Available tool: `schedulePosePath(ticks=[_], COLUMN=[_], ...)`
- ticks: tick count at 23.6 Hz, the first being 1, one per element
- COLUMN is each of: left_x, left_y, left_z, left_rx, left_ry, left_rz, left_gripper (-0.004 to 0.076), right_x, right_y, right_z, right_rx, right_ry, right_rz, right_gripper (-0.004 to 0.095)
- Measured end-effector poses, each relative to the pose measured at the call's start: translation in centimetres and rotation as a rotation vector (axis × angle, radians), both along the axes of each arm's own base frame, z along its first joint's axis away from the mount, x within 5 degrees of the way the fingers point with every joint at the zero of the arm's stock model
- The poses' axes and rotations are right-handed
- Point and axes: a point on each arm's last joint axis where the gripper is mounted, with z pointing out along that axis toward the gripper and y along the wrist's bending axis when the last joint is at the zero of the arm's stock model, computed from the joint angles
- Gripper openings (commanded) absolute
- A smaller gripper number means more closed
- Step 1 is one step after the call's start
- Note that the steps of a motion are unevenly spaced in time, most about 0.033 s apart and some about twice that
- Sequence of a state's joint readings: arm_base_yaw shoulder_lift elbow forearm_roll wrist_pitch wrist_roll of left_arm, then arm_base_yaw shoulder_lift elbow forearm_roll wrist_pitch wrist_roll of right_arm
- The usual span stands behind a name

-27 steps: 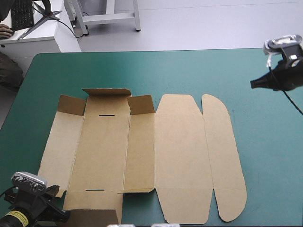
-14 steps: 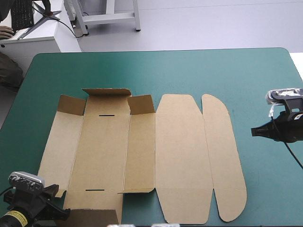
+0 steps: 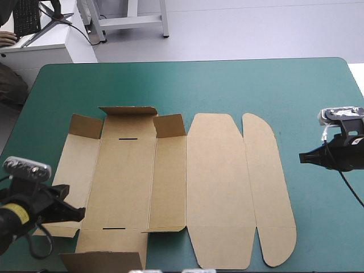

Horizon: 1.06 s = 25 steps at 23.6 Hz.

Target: Fold the box

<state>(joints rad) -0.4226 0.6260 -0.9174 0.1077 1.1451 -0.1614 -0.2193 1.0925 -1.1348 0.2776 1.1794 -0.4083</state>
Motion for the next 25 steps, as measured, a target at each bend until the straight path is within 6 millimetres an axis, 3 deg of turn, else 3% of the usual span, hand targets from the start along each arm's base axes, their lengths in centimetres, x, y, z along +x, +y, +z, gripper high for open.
schedulePosePath(ticks=[10, 14, 18, 21, 25], left_x=[8.5, 10.7, 11.4, 11.4, 11.2], left_y=[-4.0, -5.4, -5.4, -5.4, -5.3], left_z=[0.1, -0.6, -1.0, -1.0, -1.7], left_rx=[0.157, 0.154, 0.201, 0.205, 0.238], left_ry=[0.174, 0.218, 0.216, 0.215, 0.301], left_rz=[-0.114, -0.160, -0.165, -0.164, -0.173], left_gripper=[-0.0010, -0.0010, 0.0000, 0.0092, 0.0270], right_x=[0.0, 0.1, 0.1, 0.1, 0.2], right_y=[0.0, 0.0, 0.0, 0.0, 0.0], right_z=[0.0, 0.0, 0.0, 0.1, 0.1], right_rx=[-0.002, -0.002, -0.003, -0.003, -0.002], right_ry=[-0.005, -0.007, -0.008, -0.015, -0.020], right_rz=[0.000, -0.001, -0.001, -0.002, -0.002], right_gripper=[-0.0019, -0.0019, -0.0019, -0.0019, -0.0019])
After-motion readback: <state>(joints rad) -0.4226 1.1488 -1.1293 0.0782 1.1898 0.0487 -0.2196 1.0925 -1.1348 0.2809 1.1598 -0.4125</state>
